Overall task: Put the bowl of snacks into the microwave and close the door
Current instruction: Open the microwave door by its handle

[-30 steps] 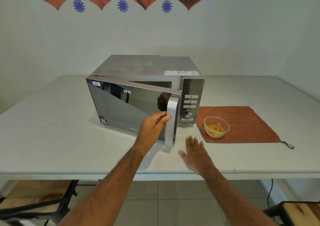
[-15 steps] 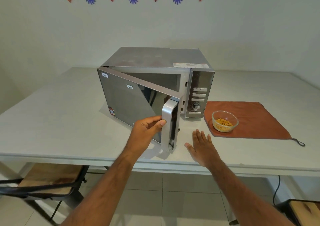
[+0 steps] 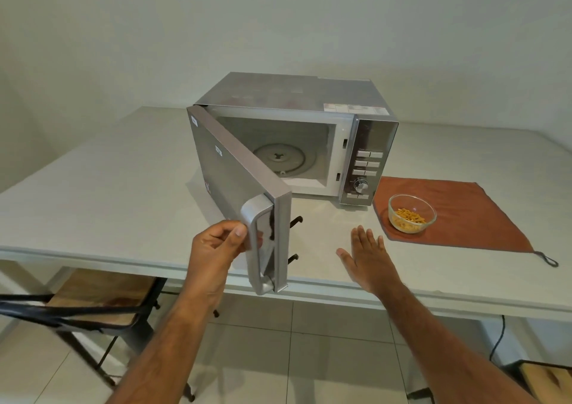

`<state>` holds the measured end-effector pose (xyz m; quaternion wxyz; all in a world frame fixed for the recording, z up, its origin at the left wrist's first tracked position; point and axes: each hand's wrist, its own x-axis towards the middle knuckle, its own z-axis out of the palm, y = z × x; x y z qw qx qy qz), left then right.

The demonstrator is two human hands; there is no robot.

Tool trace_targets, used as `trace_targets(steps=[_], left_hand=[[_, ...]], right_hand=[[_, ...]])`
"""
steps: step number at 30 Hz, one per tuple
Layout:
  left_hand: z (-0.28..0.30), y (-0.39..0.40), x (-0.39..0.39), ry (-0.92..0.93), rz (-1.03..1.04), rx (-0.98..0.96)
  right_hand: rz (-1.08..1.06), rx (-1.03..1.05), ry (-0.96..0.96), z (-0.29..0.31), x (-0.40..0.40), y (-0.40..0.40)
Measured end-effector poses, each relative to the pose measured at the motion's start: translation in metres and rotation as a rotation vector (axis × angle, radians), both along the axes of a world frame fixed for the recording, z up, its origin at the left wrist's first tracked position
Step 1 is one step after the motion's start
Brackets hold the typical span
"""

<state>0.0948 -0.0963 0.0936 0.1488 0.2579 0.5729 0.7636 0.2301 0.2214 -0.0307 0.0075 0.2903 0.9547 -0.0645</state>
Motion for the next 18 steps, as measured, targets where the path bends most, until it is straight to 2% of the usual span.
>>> trace_targets(steps=[6, 12, 18], left_hand=[[0.003, -0.03, -0.001, -0.053, 0.037, 0.084], [0.002, -0.064, -0.01, -0.18, 0.245, 0.19], [0.009, -0.098, -0.024, -0.136, 0.382, 0.171]], right_hand=[[-0.002, 0.022, -0.001, -0.001, 0.002, 0.002], [-0.001, 0.035, -0.01, -0.002, 0.0, 0.002], [0.004, 0.051, -0.005, -0.002, 0.0, 0.002]])
